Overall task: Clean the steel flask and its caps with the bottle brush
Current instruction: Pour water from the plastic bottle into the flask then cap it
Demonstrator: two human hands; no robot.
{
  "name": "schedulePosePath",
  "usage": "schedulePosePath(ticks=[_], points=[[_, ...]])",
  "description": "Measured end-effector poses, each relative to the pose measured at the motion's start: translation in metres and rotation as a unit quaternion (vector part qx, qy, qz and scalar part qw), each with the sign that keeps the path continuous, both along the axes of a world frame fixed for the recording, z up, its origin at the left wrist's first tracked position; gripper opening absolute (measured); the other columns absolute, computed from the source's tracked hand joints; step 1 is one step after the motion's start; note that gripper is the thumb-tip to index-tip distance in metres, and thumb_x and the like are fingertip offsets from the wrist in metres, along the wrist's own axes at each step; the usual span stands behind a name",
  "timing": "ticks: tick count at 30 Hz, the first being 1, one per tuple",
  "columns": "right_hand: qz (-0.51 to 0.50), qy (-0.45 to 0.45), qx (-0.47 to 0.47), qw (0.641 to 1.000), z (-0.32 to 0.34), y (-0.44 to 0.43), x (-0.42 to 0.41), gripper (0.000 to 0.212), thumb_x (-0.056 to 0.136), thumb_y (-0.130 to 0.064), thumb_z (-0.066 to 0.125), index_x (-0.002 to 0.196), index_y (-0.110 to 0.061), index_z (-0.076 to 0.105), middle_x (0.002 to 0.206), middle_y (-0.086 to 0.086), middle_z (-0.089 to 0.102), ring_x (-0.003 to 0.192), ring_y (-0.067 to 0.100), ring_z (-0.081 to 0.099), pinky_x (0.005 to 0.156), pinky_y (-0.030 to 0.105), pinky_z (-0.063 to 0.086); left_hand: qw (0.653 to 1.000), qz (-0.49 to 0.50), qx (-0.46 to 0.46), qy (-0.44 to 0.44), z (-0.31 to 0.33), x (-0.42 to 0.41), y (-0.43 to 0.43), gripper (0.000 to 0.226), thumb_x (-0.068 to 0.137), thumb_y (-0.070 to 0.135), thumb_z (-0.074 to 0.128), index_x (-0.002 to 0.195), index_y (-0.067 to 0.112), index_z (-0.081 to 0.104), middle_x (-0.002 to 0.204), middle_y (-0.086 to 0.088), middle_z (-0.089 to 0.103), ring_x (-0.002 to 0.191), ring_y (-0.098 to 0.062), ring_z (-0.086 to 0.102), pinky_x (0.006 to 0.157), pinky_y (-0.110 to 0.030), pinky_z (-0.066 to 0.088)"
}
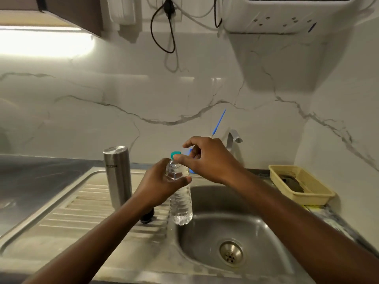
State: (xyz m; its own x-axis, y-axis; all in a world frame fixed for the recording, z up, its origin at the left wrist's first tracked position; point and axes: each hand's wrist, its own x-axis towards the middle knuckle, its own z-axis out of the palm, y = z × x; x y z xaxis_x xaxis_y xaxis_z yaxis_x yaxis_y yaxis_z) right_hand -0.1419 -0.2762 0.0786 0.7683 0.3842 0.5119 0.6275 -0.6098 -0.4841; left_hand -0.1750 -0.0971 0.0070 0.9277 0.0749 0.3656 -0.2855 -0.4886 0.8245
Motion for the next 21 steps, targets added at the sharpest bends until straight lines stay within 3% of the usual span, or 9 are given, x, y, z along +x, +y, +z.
schedulePosePath(ticks=[2, 9, 14, 18, 21], points=[[0.018, -0.006, -0.028, 0.999, -0.001, 0.008, -0.013, 0.048, 0.081, -0.069, 0.074, 0.104, -0.027, 0.073, 0.072, -0.010, 0.069, 0.070, 0.001, 0.065, 0.067, 0.022, 0.049, 1.000, -0.015, -0.007, 0.010, -0.007, -0.022, 0.008, 0.049, 0.081, 0.042, 0.089, 0.124, 0.034, 0.067, 0.107, 0.012, 0.080, 0.097, -0.006, 0.077, 0.092, -0.046, 0.062], [0.056, -0.018, -0.101, 0.993, -0.010, 0.036, -0.043, 0.042, 0.083, -0.062, 0.077, 0.081, -0.021, 0.071, 0.067, -0.012, 0.058, 0.065, 0.004, 0.056, 0.062, 0.024, 0.043, 0.999, -0.033, 0.028, 0.021, -0.021, -0.074, 0.032, 0.057, 0.079, 0.041, 0.090, 0.130, 0.037, 0.065, 0.112, 0.012, 0.079, 0.102, -0.008, 0.076, 0.094, -0.048, 0.062], [0.067, -0.008, -0.139, 0.988, -0.013, 0.051, -0.051, 0.039, 0.086, -0.056, 0.078, 0.081, -0.018, 0.067, 0.071, -0.008, 0.062, 0.069, 0.009, 0.061, 0.061, 0.022, 0.045, 0.999, -0.023, 0.043, 0.016, -0.024, -0.085, 0.039, 0.058, 0.080, 0.037, 0.091, 0.132, 0.036, 0.065, 0.114, 0.017, 0.077, 0.103, -0.003, 0.075, 0.094, -0.043, 0.062], [0.080, -0.019, -0.176, 0.981, -0.008, 0.056, -0.051, 0.035, 0.090, -0.051, 0.075, 0.082, -0.019, 0.065, 0.077, -0.004, 0.063, 0.071, 0.011, 0.059, 0.058, 0.019, 0.037, 0.999, -0.013, 0.047, 0.015, -0.026, -0.084, 0.041, 0.060, 0.078, 0.038, 0.092, 0.132, 0.036, 0.065, 0.114, 0.018, 0.077, 0.101, 0.001, 0.074, 0.092, -0.038, 0.063], [0.097, -0.018, -0.179, 0.979, -0.007, 0.054, -0.047, 0.035, 0.091, -0.050, 0.074, 0.083, -0.017, 0.068, 0.076, -0.004, 0.063, 0.072, 0.013, 0.061, 0.060, 0.023, 0.042, 0.999, -0.005, 0.051, 0.017, -0.029, -0.083, 0.041, 0.062, 0.078, 0.041, 0.092, 0.133, 0.036, 0.065, 0.115, 0.018, 0.077, 0.101, 0.001, 0.074, 0.092, -0.037, 0.063]])
